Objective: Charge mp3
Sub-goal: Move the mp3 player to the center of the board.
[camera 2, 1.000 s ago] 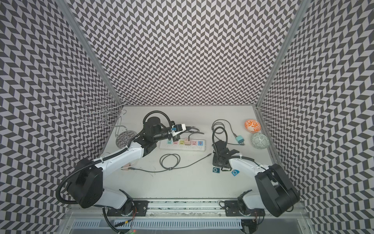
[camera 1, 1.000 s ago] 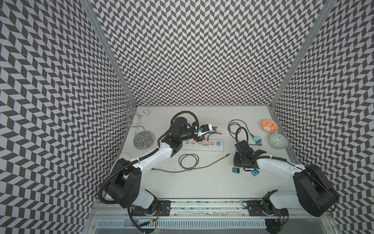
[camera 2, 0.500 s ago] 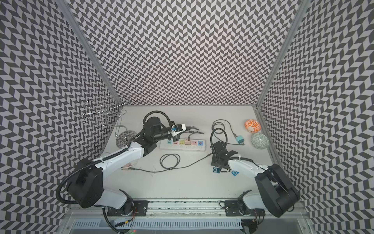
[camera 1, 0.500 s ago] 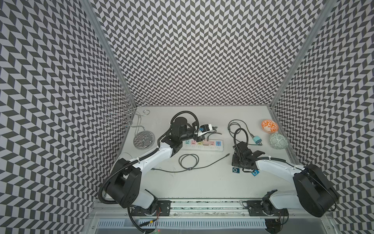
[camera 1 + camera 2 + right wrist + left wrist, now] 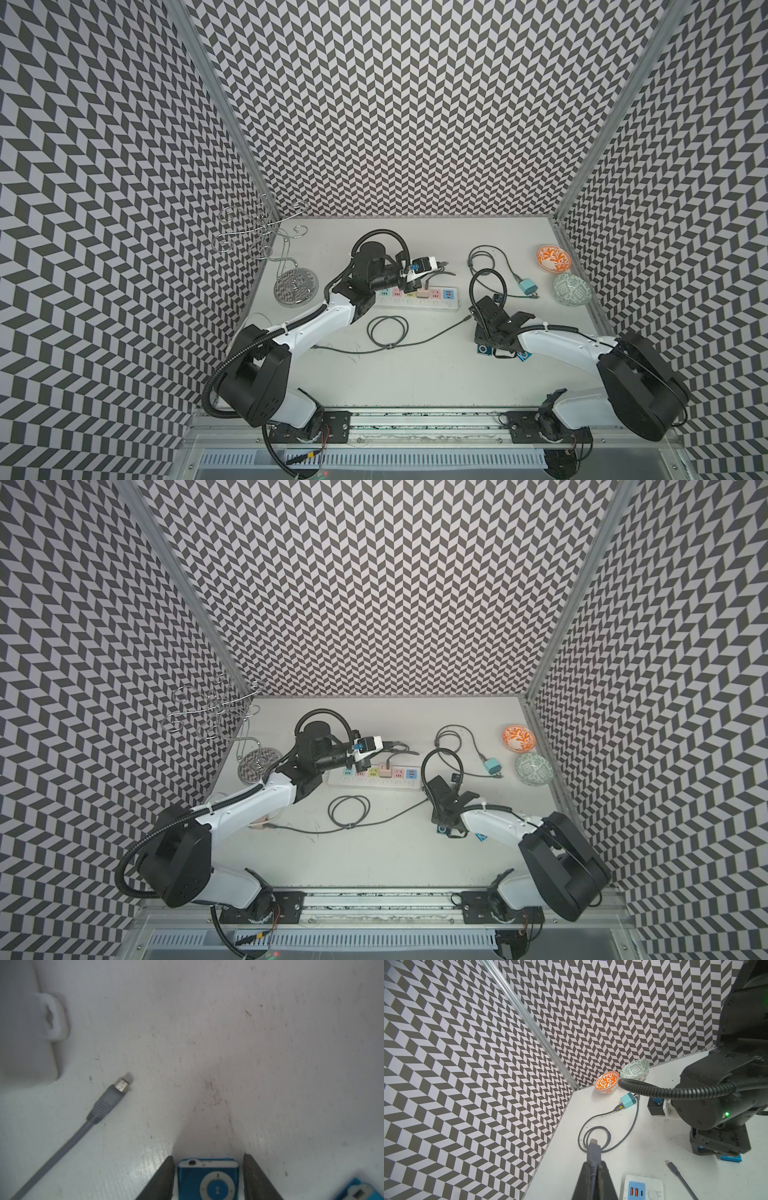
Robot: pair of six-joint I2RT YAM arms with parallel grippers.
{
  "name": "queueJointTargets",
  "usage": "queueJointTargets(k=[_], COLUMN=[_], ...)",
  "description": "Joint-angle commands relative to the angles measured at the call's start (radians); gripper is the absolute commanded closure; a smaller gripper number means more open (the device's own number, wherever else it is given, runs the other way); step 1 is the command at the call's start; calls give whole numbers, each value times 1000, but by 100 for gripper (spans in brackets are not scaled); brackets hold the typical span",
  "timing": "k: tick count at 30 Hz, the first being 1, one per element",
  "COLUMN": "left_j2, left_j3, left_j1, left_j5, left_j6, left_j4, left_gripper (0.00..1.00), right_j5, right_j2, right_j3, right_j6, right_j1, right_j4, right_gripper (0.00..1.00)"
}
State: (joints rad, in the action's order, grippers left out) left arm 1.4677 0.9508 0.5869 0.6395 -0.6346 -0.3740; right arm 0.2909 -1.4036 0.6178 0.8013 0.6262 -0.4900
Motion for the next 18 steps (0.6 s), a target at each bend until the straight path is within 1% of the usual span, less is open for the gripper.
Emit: queueJointTargets(k=[1, 6, 10, 13, 15, 18], left_j2=[-34, -37, -40, -42, -44, -46], left_j3=[-11, -11, -11, -13, -13, -12], left_j1=[4, 4, 2, 1, 1, 1], left_j5=[-2, -10, -21, -23, -25, -28], left_j6=[-4, -9, -17, -19, -22, -23], left_j4=[-26, -22, -16, -17, -19, -17], left_gripper=[100, 100, 100, 100, 100, 100], right_j5=[-53, -46, -11, 9, 17, -7], right_j2=[-52, -81, -99, -107, -122, -141], right_j3=[-34, 9, 56, 73, 84, 88], right_j6=[63, 101, 124, 143, 142, 148], right_j1=[7, 6, 3, -8, -38, -116], right_j4=[-55, -26, -23, -12, -1, 26], right_gripper=[53, 58, 64, 64, 64, 64])
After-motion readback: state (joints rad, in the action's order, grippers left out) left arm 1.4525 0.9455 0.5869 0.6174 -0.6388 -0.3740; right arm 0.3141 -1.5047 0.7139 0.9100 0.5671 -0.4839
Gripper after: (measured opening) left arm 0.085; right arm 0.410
